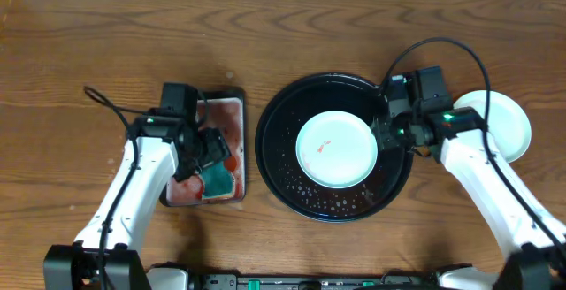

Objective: Clean dirty plates on tray and stack at the side
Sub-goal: 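Grasp the green sponge in the basin with left gripper and lift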

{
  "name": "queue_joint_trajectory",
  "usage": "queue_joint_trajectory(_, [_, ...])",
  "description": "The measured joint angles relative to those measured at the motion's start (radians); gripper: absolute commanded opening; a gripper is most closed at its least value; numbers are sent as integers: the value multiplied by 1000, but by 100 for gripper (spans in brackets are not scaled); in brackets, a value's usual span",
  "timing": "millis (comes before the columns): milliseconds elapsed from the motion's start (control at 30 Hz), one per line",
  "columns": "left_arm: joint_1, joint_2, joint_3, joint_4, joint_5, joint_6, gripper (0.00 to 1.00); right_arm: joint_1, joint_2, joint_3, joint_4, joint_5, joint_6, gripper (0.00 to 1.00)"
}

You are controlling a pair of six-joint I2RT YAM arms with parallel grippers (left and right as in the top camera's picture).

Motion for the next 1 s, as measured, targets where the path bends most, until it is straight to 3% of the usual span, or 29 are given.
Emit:
queue_joint_trajectory(33, [0, 6, -23, 3, -11, -26, 73, 0, -23, 3, -7, 0, -1, 36])
queue_joint_trajectory(100, [0, 30, -61, 36, -22, -58, 60, 0, -50, 3, -18, 0, -6, 36])
queue_joint_trajectory(233, [0, 106, -119, 154, -18, -73, 22, 0, -76, 3, -27, 0, -11, 36])
queue_joint_trajectory(267, [0, 124, -124, 173, -11, -61, 8, 0, -76, 3, -28, 0, -11, 36])
queue_joint_trajectory(533, [0, 171, -103, 169, 24, -58, 7, 0, -76, 3, -31, 1, -3, 32])
queue_joint_trajectory(700, [0, 173, -39, 25, 17, -27, 7, -2, -76, 3, -34, 23, 0, 29])
queue_joint_trajectory(867, [0, 149, 147, -139, 6, 50, 7, -22, -70, 4, -34, 85, 33, 27])
queue_joint_trajectory(1000, [0, 135, 240, -178, 3, 87, 7, -21, -19, 4, -41, 93, 94, 23])
